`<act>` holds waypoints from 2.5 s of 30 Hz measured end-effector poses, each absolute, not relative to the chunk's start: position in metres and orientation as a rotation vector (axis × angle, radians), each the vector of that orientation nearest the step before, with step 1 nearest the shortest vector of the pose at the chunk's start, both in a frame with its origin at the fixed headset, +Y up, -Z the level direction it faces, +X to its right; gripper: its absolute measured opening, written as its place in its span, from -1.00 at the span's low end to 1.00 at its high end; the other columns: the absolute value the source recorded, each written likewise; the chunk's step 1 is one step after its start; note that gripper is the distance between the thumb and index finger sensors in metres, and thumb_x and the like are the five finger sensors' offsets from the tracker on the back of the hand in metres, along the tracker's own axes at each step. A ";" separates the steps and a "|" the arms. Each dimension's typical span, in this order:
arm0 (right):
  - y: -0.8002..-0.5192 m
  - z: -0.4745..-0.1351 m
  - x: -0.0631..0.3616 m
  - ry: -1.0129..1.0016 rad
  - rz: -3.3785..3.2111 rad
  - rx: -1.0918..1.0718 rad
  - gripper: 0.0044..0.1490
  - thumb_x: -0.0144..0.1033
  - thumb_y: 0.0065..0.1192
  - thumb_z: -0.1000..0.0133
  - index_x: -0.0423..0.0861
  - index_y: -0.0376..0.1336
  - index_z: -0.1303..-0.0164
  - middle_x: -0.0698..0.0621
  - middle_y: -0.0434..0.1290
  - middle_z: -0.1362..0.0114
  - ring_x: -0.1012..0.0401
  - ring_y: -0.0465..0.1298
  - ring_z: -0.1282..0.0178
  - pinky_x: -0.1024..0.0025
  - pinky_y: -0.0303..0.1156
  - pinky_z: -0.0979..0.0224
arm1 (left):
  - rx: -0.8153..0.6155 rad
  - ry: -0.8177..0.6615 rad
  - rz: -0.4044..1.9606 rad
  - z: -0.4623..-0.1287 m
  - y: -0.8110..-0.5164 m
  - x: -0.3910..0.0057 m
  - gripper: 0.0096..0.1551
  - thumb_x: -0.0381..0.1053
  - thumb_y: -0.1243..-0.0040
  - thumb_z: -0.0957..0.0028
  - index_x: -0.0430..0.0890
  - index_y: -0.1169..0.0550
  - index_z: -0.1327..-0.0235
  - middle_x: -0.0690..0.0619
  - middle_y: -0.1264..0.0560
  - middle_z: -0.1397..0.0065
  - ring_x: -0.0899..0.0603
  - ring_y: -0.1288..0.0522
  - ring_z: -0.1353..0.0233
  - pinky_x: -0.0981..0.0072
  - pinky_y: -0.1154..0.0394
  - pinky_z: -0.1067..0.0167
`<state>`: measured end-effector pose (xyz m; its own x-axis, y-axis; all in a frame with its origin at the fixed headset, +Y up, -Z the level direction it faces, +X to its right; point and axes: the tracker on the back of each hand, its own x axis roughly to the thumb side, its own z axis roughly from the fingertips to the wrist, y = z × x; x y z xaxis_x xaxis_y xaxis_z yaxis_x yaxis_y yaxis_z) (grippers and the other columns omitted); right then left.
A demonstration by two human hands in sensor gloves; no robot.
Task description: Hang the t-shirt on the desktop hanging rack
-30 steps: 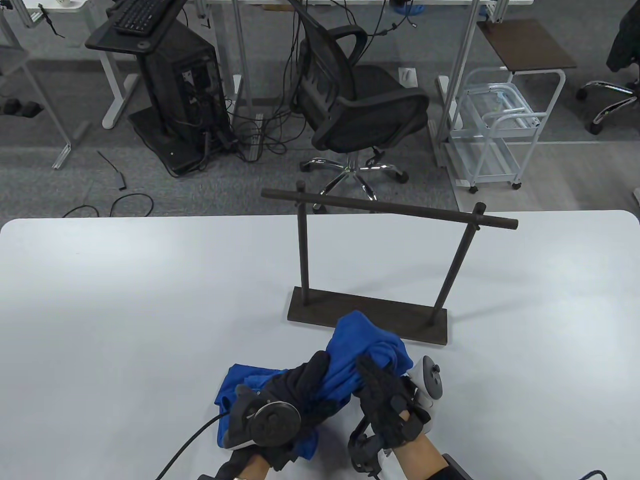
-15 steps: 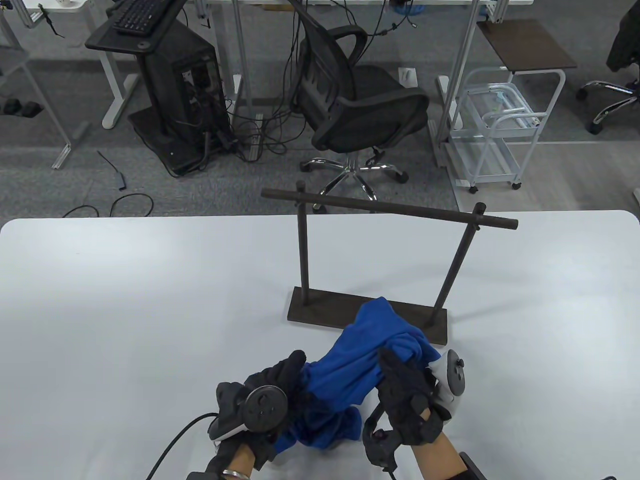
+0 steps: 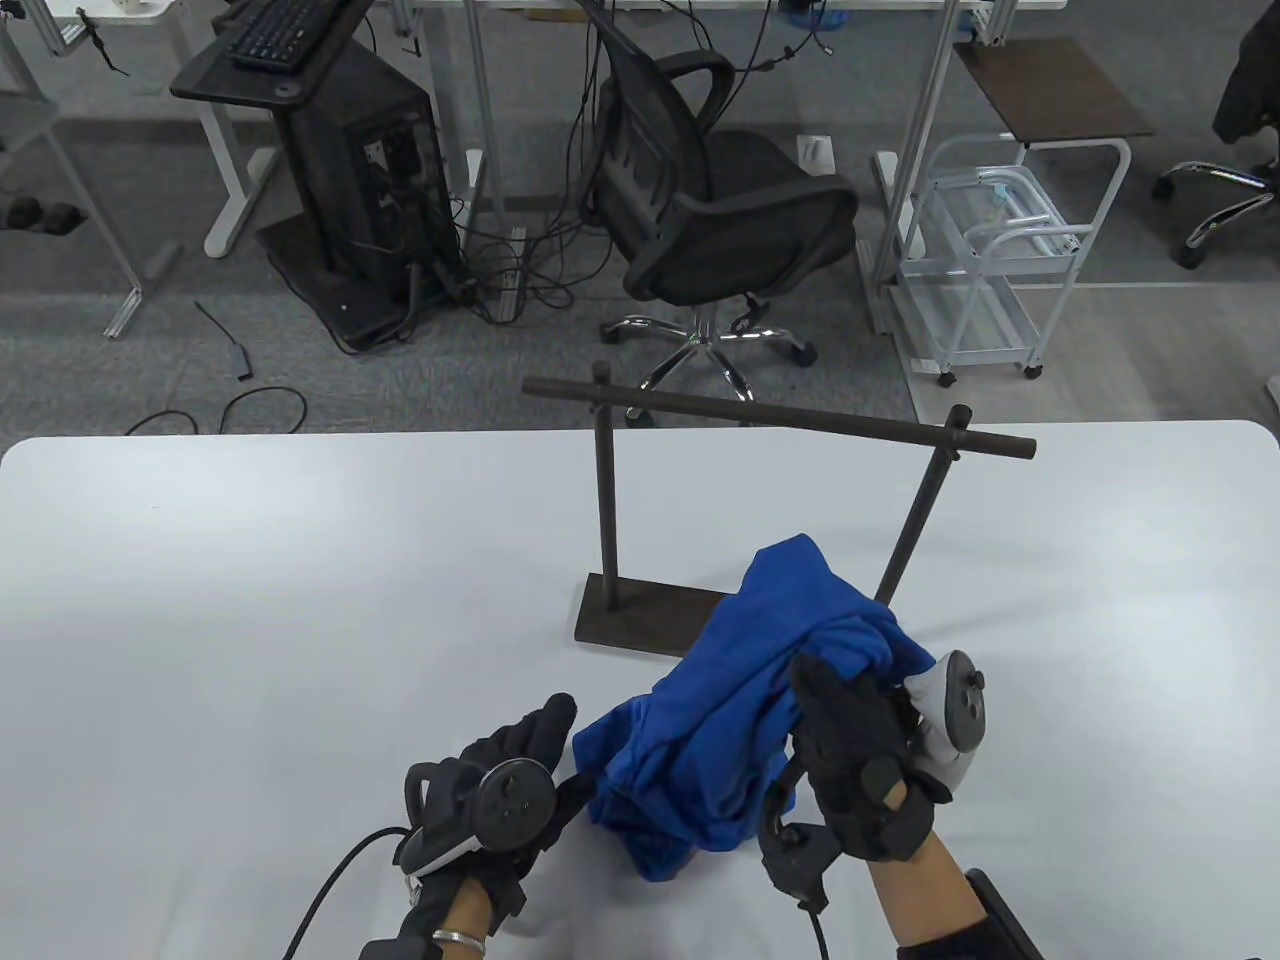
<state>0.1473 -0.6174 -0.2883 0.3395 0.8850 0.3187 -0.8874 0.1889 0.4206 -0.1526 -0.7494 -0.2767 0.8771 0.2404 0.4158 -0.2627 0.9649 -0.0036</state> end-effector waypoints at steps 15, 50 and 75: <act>-0.489 -0.309 0.166 -0.210 1.321 0.582 -0.12 -0.07 0.15 -0.12 -0.12 -0.12 -0.53 -0.19 0.25 -0.49 -0.24 0.24 -0.44 -0.31 0.10 -0.41 | 0.056 -0.427 0.233 -0.275 -0.747 -0.152 -0.01 0.33 0.10 0.09 -0.24 -0.09 -0.48 -0.26 -0.34 -0.42 -0.36 -0.54 -0.29 -0.32 -0.43 -0.19; -0.446 -0.480 0.151 0.062 2.230 -0.522 -0.12 0.08 0.30 0.02 -0.05 0.19 -0.48 -0.34 0.22 -0.50 -0.40 0.33 -0.30 -0.42 0.07 -0.37 | 0.010 -0.345 0.190 -0.271 -0.752 -0.163 0.00 0.32 0.09 0.09 -0.25 -0.08 -0.47 -0.26 -0.34 -0.41 -0.36 -0.54 -0.28 -0.32 -0.43 -0.19; -0.408 -0.373 0.162 -0.467 2.119 -0.021 -0.11 0.06 0.18 0.01 -0.23 0.21 -0.42 -0.33 0.19 -0.50 -0.36 0.25 -0.37 -0.38 -0.09 -0.49 | -0.038 -0.364 0.182 -0.270 -0.750 -0.153 0.02 0.33 0.10 0.08 -0.23 -0.02 -0.49 -0.31 -0.23 -0.50 -0.43 -0.43 -0.42 -0.40 -0.38 -0.24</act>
